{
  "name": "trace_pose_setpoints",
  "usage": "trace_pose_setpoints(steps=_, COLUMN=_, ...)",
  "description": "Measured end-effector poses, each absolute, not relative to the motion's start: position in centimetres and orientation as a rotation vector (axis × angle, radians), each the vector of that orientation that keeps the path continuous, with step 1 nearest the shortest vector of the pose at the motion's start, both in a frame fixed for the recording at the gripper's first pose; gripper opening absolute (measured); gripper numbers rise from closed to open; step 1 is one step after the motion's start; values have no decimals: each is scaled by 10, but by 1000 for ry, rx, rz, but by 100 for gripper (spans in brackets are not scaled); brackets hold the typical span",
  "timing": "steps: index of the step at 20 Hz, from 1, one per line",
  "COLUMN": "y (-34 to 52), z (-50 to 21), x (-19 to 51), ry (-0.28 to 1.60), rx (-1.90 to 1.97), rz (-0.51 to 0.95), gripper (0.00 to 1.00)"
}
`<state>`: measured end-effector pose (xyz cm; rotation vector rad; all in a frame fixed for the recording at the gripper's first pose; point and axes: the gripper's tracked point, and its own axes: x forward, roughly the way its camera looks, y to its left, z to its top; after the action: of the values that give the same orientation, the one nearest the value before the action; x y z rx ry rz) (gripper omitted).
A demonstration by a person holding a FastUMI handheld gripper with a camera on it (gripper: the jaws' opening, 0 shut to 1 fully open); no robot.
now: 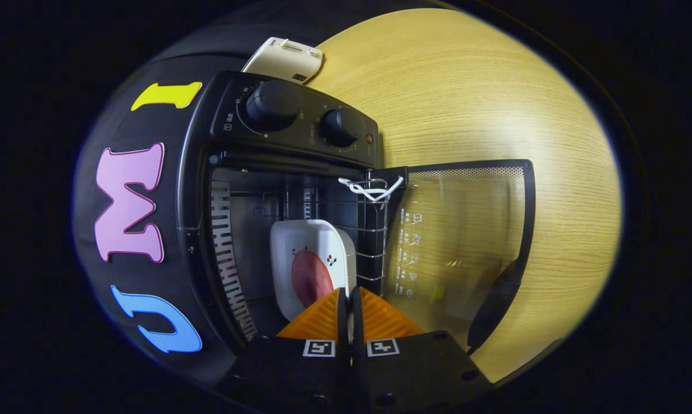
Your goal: Open the toaster oven, put the food inside, and close the toaster oven door.
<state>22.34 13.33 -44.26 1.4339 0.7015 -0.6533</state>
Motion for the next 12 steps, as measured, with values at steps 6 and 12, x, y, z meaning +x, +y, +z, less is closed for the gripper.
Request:
trace_pose_setpoints(steps=6, y=139, z=-436, x=221, ry=706, rx=1495, rz=-608, gripper=11)
trace_pose_setpoints(steps=12, y=143, z=-414, x=203, ry=734, rx=1495, rz=-547, gripper=79)
